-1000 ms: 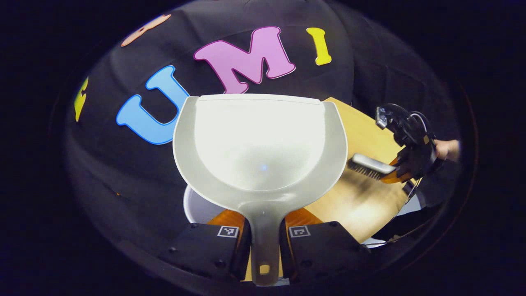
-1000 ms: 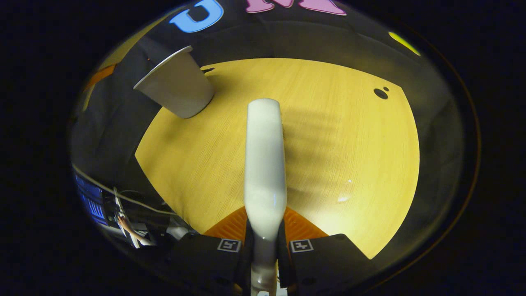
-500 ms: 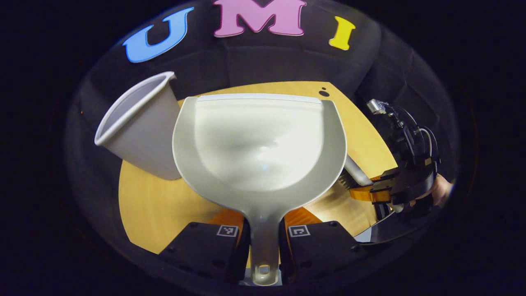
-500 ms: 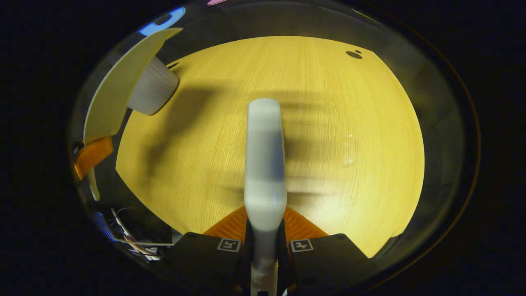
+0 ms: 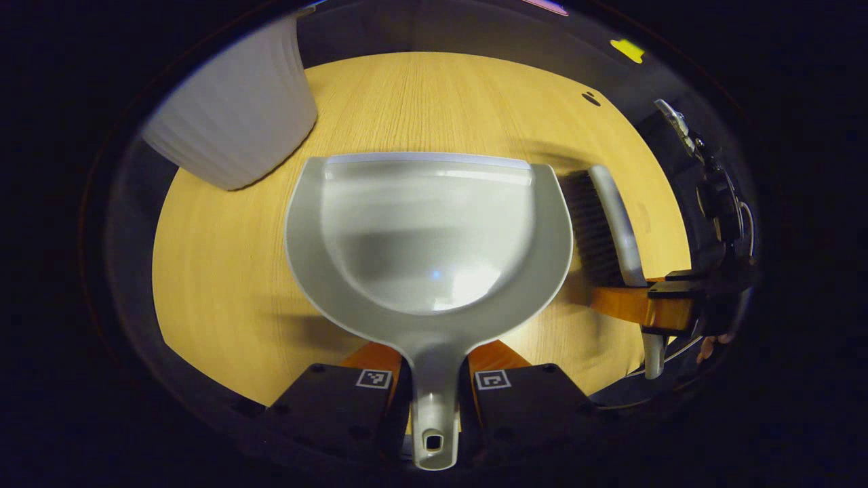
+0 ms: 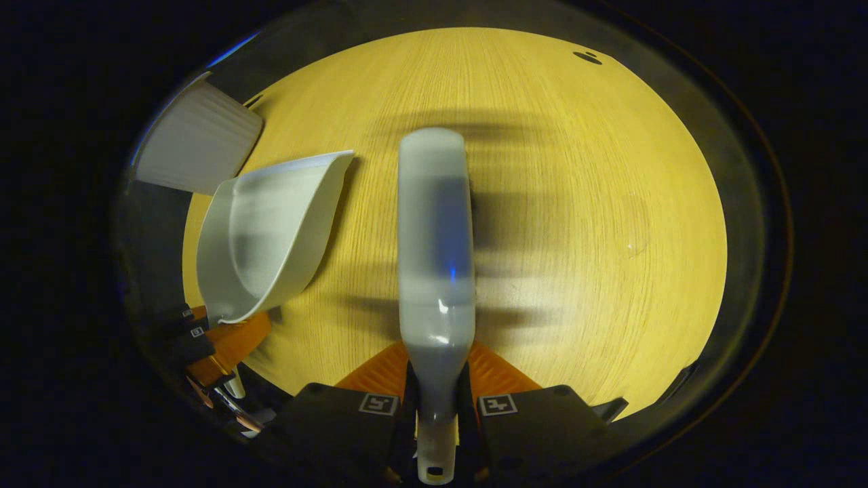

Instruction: Pick up the small broom and dustpan from the desktop, sweep the trash into the dustpan with the broom, and then empty the trash into the garbage bin.

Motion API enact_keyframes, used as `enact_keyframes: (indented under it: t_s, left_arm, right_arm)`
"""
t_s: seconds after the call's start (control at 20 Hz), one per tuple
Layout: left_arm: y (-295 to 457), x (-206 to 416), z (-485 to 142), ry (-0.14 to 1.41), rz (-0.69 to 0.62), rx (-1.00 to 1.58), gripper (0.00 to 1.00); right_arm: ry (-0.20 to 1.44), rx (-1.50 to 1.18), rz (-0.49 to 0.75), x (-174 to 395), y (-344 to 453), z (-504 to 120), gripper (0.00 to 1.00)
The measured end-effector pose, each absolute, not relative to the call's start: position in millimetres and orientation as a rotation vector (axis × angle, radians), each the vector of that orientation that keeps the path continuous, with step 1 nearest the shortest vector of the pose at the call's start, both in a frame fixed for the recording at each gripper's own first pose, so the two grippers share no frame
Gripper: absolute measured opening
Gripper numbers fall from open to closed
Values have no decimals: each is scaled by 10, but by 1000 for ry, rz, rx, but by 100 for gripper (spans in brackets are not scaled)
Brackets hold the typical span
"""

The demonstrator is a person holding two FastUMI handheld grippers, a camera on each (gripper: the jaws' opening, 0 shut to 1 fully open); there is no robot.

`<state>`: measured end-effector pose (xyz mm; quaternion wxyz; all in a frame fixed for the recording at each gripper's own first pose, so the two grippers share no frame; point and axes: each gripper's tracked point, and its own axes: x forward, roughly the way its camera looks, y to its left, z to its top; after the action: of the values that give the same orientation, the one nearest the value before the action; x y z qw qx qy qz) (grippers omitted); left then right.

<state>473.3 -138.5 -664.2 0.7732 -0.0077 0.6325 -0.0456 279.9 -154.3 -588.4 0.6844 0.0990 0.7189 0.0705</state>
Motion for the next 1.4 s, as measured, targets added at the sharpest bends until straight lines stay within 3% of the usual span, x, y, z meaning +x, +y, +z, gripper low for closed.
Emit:
enact_keyframes:
  t_s: [0.35, 0.4, 0.45, 0.5, 0.55, 0.65, 0.75, 0.8, 0.9, 1.05, 1.25, 1.4]
  left_arm:
    - [-1272, 4726, -6734, 1442, -100, -5, 28]
    - [-1287, 4728, -6726, 1441, -109, -6, 29]
    - [-1286, 4711, -6697, 1442, -117, -9, 30]
    - [-1302, 4704, -6656, 1436, -122, -17, 31]
    - [-1329, 4716, -6588, 1425, -129, -18, 37]
    - [-1375, 4732, -6439, 1396, -144, -17, 83]
    - [-1397, 4714, -6271, 1374, -154, -27, 86]
    - [-1412, 4700, -6157, 1349, -161, -39, 86]
    - [-1411, 4665, -5775, 1266, -173, -53, 86]
    - [-1365, 4624, -5017, 1075, -176, -57, 86]
    - [-1138, 4758, -3732, 528, -86, 25, 84]
    - [-1192, 4525, -3285, 393, -122, 98, 84]
  right_arm:
    - [1610, 217, 147, 2851, -1483, -5856, 25]
    - [1603, 220, 142, 2856, -1498, -5839, 33]
    - [1585, 229, 139, 2888, -1510, -5800, 29]
    - [1565, 232, 137, 2911, -1540, -5725, 40]
    - [1543, 231, 134, 2952, -1570, -5657, 41]
    - [1490, 221, 143, 3044, -1588, -5488, 63]
    - [1441, 224, 151, 3093, -1618, -5295, 76]
    - [1405, 232, 154, 3128, -1635, -5155, 75]
    - [1281, 245, 163, 3201, -1675, -4730, 99]
    - [1085, 286, 147, 3269, -1756, -3961, 98]
    - [608, 274, 85, 3467, -1922, -2789, 97]
    - [340, 168, 59, 3593, -2069, -2336, 97]
